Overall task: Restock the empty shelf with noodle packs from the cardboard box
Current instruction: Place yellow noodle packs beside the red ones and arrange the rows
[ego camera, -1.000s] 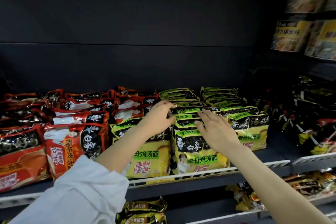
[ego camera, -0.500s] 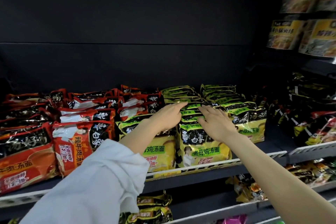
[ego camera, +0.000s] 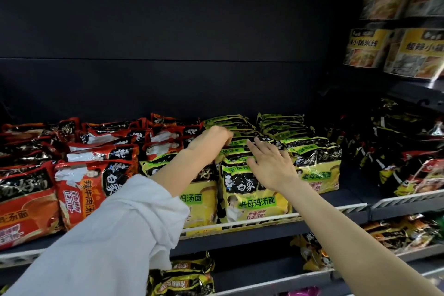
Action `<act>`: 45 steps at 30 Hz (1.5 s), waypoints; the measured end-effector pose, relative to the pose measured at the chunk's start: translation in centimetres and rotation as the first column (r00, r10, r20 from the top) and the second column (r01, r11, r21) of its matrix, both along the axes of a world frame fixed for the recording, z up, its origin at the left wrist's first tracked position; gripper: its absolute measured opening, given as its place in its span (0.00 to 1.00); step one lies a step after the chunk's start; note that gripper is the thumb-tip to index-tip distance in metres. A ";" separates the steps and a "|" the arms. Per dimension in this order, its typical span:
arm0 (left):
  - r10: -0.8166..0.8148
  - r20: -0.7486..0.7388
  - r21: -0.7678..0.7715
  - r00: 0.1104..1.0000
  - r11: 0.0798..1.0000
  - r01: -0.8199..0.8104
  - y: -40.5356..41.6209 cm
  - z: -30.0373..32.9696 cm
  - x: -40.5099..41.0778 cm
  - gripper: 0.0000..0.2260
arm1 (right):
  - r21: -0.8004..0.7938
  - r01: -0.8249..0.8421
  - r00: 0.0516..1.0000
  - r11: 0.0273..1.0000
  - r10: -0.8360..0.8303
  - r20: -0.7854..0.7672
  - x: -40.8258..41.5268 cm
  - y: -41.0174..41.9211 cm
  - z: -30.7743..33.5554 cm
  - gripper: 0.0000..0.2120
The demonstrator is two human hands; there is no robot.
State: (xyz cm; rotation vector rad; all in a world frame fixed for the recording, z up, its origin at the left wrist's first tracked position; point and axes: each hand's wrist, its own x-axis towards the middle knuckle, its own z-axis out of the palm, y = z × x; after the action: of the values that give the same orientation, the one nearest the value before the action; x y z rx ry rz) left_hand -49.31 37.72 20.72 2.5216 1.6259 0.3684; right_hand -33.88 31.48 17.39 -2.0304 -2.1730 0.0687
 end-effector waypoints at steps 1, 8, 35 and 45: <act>-0.002 -0.011 0.003 1.000 1.000 0.002 -0.2 0.1 -0.2 0.11 | 0.013 -0.010 1.000 1.000 0.010 -0.005 0.1 0.1 -0.1 0.26; 0.048 0.028 0.040 0.998 0.998 -0.049 0.6 -0.8 -0.6 0.08 | 0.351 0.008 0.978 0.936 0.065 -0.196 -0.3 0.1 -2.5 0.36; 0.156 -0.365 -0.063 0.918 0.980 -0.191 6.9 -0.9 0.2 0.41 | -0.100 -0.226 0.949 0.969 0.242 0.202 0.4 0.3 1.0 0.61; 0.132 -0.200 -0.154 0.971 0.974 -0.164 7.4 -1.2 1.9 0.41 | -0.089 -0.156 0.949 0.984 0.175 0.262 0.7 0.4 1.2 0.60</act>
State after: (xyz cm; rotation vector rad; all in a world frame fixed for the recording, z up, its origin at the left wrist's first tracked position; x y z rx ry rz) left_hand -47.37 45.16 19.50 2.3772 1.8338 0.0004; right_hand -33.18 31.86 18.62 -1.9876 -2.5357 -0.1235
